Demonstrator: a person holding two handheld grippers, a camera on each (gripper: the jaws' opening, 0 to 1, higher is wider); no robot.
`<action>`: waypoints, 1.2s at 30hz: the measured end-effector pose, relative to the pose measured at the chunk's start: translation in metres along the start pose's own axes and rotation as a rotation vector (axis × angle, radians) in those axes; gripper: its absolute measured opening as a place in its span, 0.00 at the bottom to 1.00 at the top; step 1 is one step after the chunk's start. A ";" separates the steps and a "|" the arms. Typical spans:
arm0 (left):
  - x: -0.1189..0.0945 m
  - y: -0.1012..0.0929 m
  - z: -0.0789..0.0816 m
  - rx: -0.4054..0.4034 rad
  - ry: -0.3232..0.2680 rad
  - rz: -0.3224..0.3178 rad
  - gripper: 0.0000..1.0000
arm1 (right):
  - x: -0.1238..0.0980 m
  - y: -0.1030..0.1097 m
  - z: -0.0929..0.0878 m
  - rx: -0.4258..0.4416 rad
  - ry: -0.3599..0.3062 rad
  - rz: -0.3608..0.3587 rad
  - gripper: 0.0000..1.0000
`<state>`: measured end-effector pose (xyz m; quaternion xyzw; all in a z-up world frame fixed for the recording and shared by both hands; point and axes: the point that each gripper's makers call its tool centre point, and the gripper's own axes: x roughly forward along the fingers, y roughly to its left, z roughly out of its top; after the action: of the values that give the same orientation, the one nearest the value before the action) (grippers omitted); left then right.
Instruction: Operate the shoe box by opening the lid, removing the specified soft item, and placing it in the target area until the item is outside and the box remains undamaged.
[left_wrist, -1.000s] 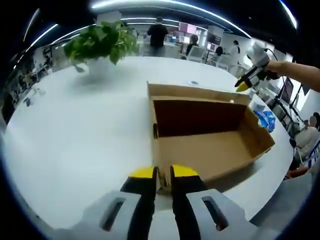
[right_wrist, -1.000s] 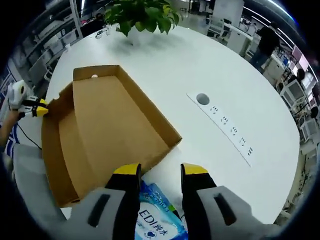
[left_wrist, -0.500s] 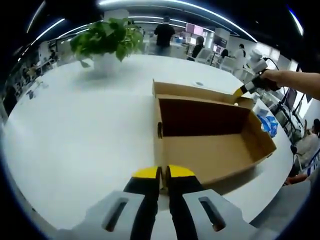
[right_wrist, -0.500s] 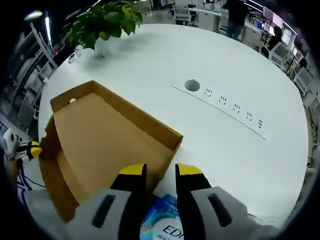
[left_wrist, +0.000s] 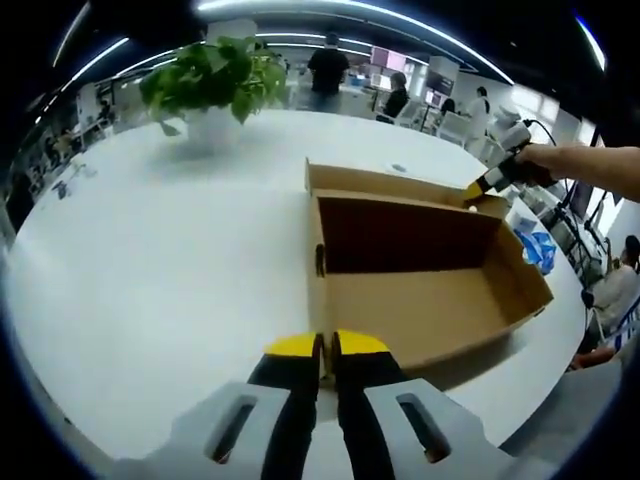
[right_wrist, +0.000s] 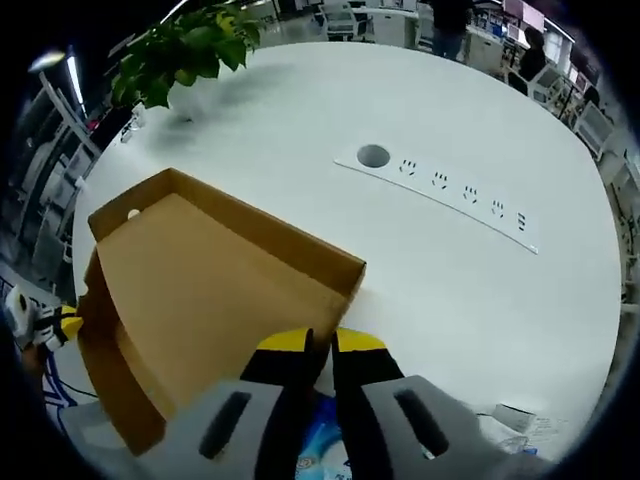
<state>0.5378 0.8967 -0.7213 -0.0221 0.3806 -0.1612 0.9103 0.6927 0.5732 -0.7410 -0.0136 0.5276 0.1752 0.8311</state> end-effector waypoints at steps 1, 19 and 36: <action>0.000 0.000 0.000 0.006 0.002 -0.001 0.02 | -0.001 0.000 0.000 0.001 -0.004 0.000 0.05; 0.001 0.000 0.000 0.010 0.007 -0.003 0.01 | -0.027 0.006 0.013 -0.015 -0.101 -0.020 0.03; 0.000 0.000 -0.001 0.009 0.011 0.002 0.01 | -0.053 0.011 0.023 -0.041 -0.188 -0.012 0.02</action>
<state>0.5376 0.8970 -0.7217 -0.0167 0.3847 -0.1621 0.9085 0.6889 0.5739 -0.6823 -0.0173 0.4433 0.1813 0.8777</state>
